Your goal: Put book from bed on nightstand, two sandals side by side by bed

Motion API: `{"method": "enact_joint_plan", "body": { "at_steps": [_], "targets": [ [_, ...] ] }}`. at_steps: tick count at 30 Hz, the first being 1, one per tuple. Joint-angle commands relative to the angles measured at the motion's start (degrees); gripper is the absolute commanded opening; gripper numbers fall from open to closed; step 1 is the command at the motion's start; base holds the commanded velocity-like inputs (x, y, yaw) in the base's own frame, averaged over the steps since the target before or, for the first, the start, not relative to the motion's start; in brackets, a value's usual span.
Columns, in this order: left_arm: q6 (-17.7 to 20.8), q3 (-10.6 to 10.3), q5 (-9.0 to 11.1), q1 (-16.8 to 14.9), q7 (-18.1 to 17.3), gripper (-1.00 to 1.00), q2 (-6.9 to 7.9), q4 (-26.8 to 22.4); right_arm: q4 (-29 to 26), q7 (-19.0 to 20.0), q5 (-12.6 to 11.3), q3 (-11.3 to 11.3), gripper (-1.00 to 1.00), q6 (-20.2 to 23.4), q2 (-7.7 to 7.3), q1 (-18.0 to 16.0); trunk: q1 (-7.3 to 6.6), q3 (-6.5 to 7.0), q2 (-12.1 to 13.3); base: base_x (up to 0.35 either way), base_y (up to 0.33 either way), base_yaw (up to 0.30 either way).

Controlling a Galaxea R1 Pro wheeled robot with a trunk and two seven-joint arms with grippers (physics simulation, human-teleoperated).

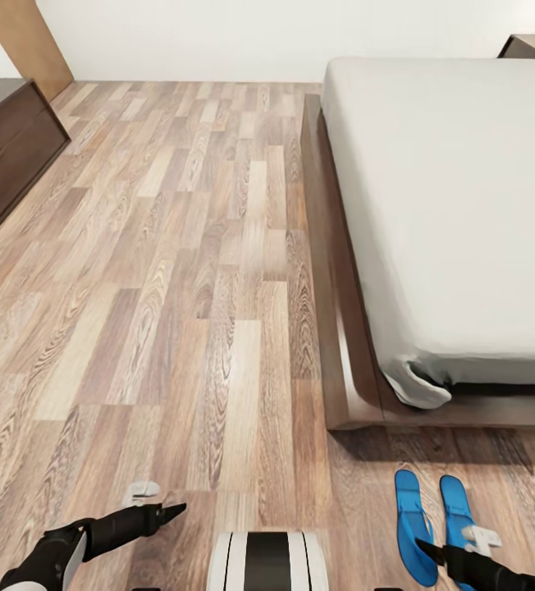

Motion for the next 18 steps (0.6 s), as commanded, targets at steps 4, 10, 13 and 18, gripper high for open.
{"method": "enact_joint_plan", "body": {
  "at_steps": [4,10,13,18],
  "targets": [
    [-0.52,0.59,-0.41,-0.07,-0.14,1.0,0.06,2.2,2.09,1.33,-0.86,-0.18,1.0,-0.43,-0.34,-0.06,-0.11,0.86,0.04,0.0,0.0,0.0],
    [1.06,-0.11,-0.44,1.88,-1.25,1.0,0.35,1.28,0.17,-0.61,-0.96,0.01,1.0,0.54,-1.4,0.02,-0.11,0.85,0.04,0.0,0.0,0.0],
    [0.86,-0.14,-0.7,2.86,-1.02,1.0,0.42,2.26,1.16,-1.57,-1.04,0.02,1.0,0.3,-1.06,0.02,-0.16,1.3,0.07,0.0,0.0,0.0],
    [0.73,-0.18,-0.86,4.49,-0.92,1.0,0.5,3.87,2.76,-3.18,-1.02,0.0,1.0,0.21,-1.0,0.02,-0.29,2.4,0.14,0.0,0.0,0.0]
  ]
}}
